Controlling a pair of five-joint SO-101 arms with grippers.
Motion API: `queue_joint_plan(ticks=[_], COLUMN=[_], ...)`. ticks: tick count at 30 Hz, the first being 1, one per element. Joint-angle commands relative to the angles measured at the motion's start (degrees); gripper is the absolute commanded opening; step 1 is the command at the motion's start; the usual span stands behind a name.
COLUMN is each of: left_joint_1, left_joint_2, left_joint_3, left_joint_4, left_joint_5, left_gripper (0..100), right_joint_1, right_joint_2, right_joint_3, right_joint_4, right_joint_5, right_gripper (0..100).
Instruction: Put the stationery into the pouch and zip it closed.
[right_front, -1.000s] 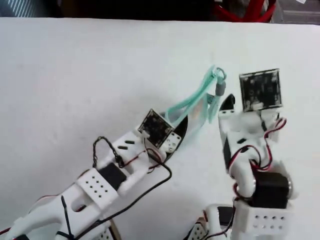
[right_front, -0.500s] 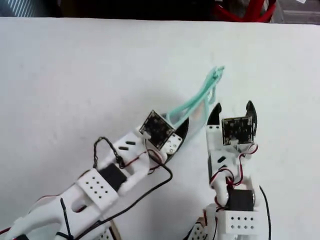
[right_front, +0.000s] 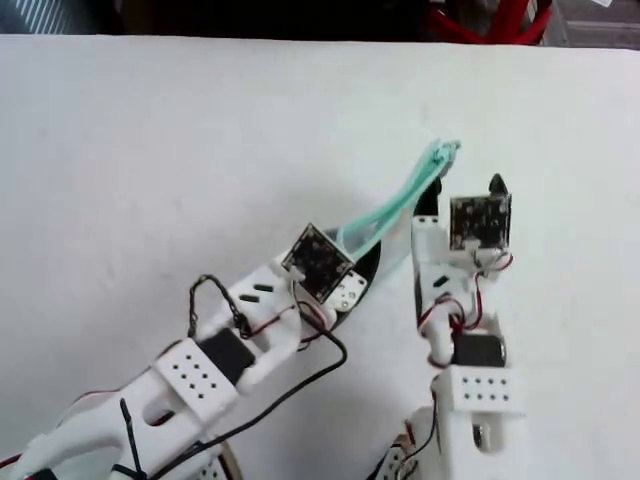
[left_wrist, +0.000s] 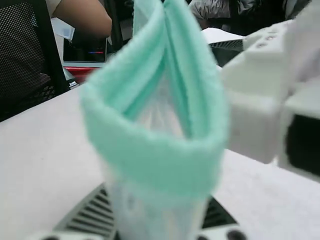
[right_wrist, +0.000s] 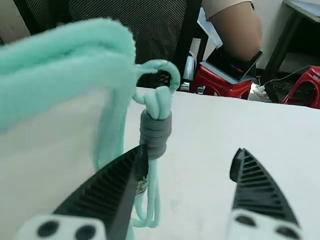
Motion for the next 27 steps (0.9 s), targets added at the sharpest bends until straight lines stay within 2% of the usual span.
queue_joint_plan(ticks=[1, 5, 12, 19, 27], left_joint_1=[0.84, 0.84, 0.92, 1.71, 4.44], left_joint_2=[0.48, 0.48, 0.75, 0.57, 0.57], left_joint_3=[-0.62, -0.62, -0.44, 0.44, 0.79], left_joint_4=[0.88, 0.88, 0.97, 0.88, 0.97], left_joint_5=[-0.26, -0.26, -0.26, -0.26, -0.26], left_gripper=[2, 2, 2, 2, 2], right_joint_1=[-1.01, -4.44, -5.05, -4.70, -4.26], right_joint_2=[6.20, 4.44, 3.30, 13.58, 25.36], right_joint_3=[-5.89, -4.66, -4.66, -5.89, -14.42], right_joint_4=[-1.27, 1.10, -3.74, -12.44, -13.32], right_joint_5=[-0.88, -0.18, 3.25, 3.34, 3.34], right_gripper=[26.8, 26.8, 26.8, 26.9, 26.5])
